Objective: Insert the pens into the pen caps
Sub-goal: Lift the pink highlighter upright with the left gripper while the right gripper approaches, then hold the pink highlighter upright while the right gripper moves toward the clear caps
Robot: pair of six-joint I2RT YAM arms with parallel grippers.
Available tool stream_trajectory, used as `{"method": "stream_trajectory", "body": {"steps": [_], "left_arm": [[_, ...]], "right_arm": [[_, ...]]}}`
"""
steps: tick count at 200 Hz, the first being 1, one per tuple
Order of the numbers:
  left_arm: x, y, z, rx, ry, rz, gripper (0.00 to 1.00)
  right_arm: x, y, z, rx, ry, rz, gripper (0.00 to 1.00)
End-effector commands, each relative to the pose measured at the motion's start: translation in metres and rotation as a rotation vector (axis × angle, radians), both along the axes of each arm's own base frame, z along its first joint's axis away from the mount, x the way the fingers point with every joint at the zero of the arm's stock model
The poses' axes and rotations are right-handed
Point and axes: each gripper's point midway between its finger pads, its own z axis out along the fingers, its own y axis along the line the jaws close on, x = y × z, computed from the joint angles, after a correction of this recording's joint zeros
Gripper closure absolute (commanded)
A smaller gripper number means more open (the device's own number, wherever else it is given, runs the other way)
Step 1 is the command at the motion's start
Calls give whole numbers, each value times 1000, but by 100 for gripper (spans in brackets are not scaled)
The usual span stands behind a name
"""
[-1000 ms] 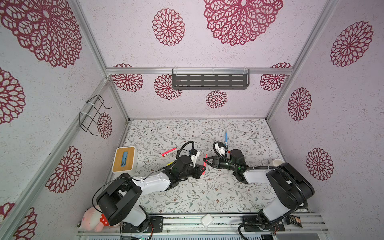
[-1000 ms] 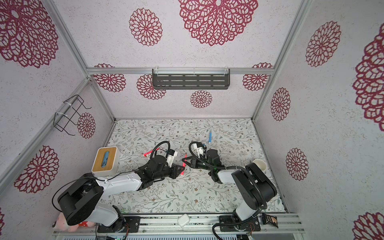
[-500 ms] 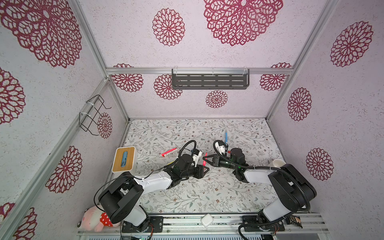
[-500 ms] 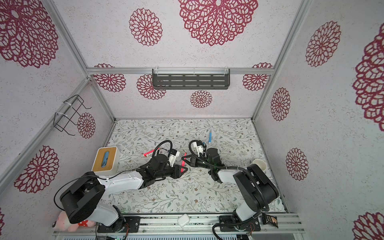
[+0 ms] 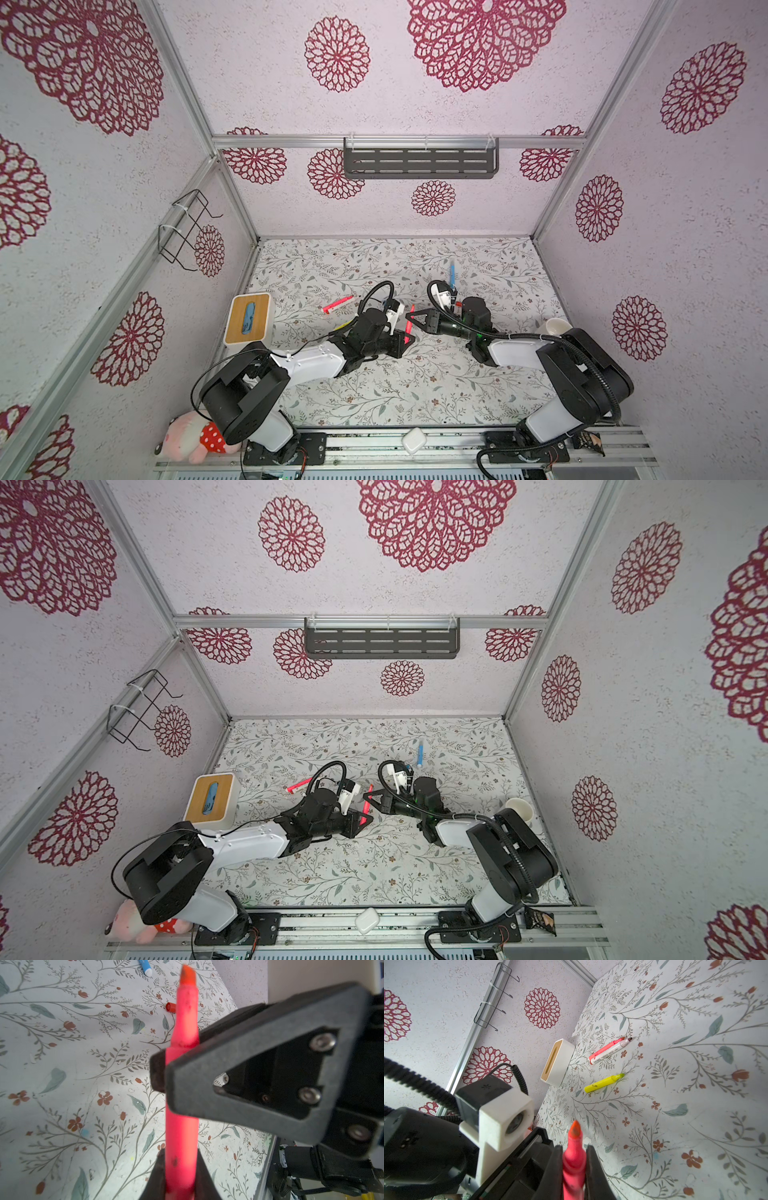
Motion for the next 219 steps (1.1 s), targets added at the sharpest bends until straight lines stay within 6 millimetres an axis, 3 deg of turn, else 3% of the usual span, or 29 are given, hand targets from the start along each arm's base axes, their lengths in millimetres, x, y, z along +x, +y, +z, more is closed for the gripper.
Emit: {"method": "stream_trajectory", "body": {"steps": [1,18,38,61,73,94,115,142,178,219], "left_arm": [[11,6,-5,46,6,66,100],[13,10,-10,61,17,79,100],[13,11,-10,60,22,80,100],[13,14,-11,64,16,89,100],[13,15,-10,63,13,94,100],[13,19,-9,68,4,105,100],[14,22,-8,64,-11,121,100],[14,21,-3,36,-22,119,100],[9,19,3,12,-42,95,100],[6,24,5,4,-55,104,100]], "right_arm": [[-5,1,28,63,-88,11,81],[-6,0,31,70,-96,7,55],[-3,-3,32,47,-107,-11,46],[4,-7,28,-46,-127,-46,44],[11,-15,17,-160,-112,-91,43],[22,-39,5,-357,-117,-190,40],[32,-75,-2,-556,-131,-324,33],[37,-108,-8,-657,-108,-417,31],[41,-162,-45,-854,55,-512,31],[46,-183,-65,-902,120,-525,30]]}}
